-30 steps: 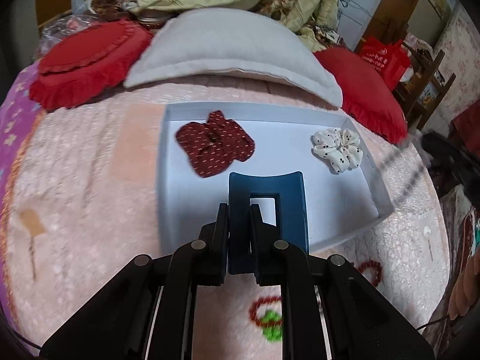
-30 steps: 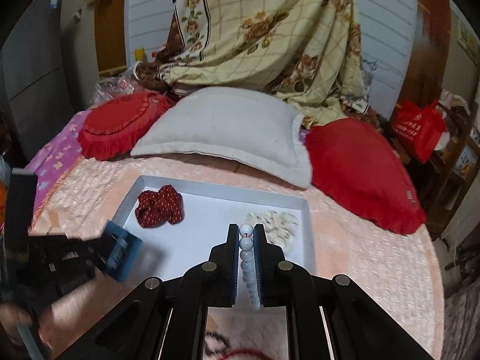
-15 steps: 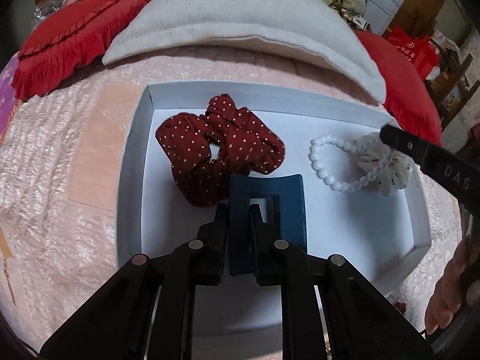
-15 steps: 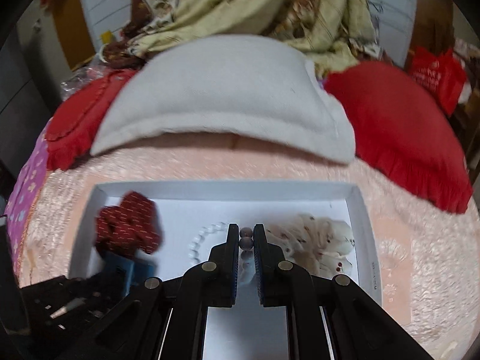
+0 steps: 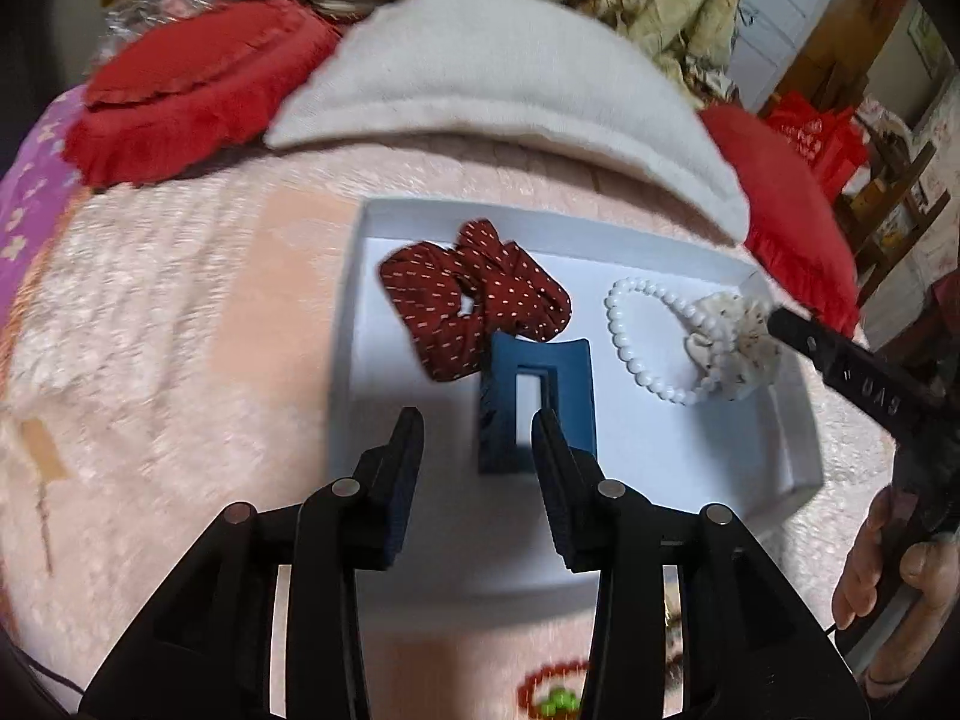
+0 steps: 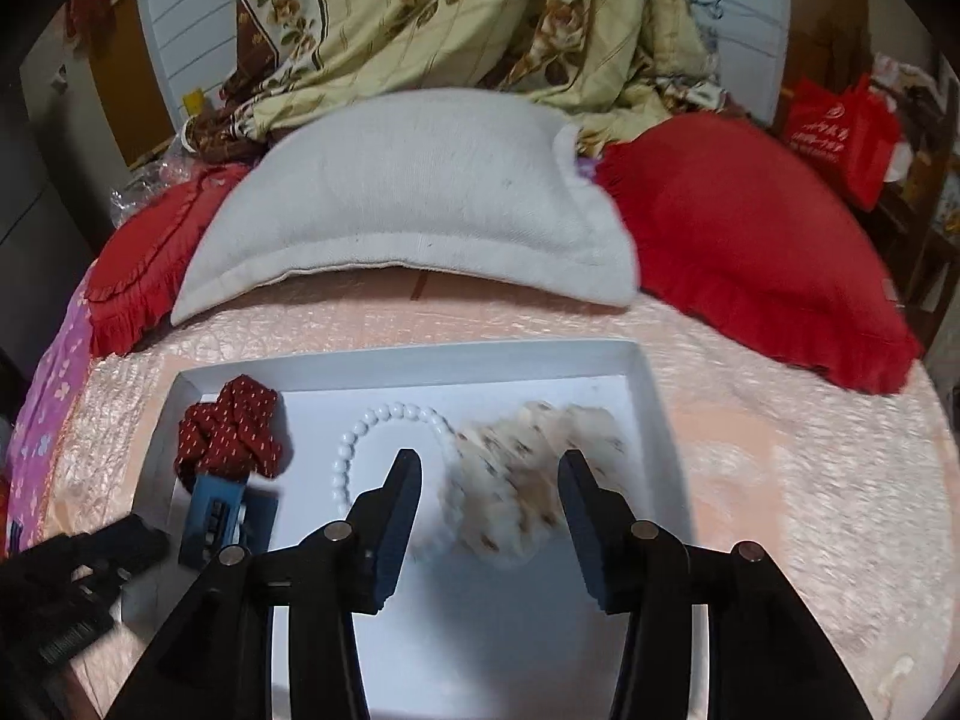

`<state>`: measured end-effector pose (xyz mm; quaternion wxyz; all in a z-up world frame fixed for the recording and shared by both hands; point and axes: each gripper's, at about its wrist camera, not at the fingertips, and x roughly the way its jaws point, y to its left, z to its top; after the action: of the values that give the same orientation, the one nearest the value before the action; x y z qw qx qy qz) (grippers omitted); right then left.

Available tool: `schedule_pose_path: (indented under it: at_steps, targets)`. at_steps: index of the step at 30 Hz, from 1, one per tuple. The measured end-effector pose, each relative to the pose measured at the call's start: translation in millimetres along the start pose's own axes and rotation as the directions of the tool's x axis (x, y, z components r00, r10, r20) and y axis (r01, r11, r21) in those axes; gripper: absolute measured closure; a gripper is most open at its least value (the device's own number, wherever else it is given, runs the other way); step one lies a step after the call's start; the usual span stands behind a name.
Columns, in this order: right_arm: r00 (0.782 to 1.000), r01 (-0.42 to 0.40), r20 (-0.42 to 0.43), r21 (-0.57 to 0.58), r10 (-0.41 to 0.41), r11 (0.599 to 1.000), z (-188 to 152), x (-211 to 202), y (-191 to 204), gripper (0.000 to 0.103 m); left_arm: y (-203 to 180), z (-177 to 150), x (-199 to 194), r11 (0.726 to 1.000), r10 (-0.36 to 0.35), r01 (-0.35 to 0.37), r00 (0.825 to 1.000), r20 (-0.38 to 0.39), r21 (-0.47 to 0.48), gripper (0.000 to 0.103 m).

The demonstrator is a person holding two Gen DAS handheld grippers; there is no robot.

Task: Organize jewelry
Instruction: 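Place the blue clip and pearl bracelet into the tray, opening both tools, then grasp the grey braided bangle with the left tool while the right tool grasps the red bead bracelet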

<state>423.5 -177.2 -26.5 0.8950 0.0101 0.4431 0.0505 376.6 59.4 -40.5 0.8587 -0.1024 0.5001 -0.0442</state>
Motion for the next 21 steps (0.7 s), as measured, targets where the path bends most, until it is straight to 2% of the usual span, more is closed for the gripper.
schedule_pose_path:
  at_steps: [5,9,15,18,21]
  targets:
    - [0.999,0.022,0.025,-0.026,-0.022,0.999,-36,-40,-19,0.057,10,-37,-52,0.998,0.061,-0.061,0.996,0.068,-0.001,0.066]
    - [1.0,-0.01,0.023,0.015,0.01,1.0,-77,-68,-41,0.057,15,-74,-73,0.994,0.108,-0.109,0.991,0.083,0.003,0.066]
    - [0.996,-0.094,0.001,0.108,0.094,0.99,-146,-90,-68,0.055,20,-141,-86,0.992,0.13,-0.13,0.989,0.076,-0.007,0.066]
    - [0.995,-0.095,-0.03,0.115,0.099,0.989,-177,-91,-75,0.055,13,-161,-81,0.991,0.126,-0.128,0.991,0.052,0.026,0.066]
    - [0.994,-0.094,-0.047,0.115,0.1,0.989,-193,-89,-78,0.055,1,-169,-73,0.991,0.114,-0.115,0.993,0.016,0.066,0.066]
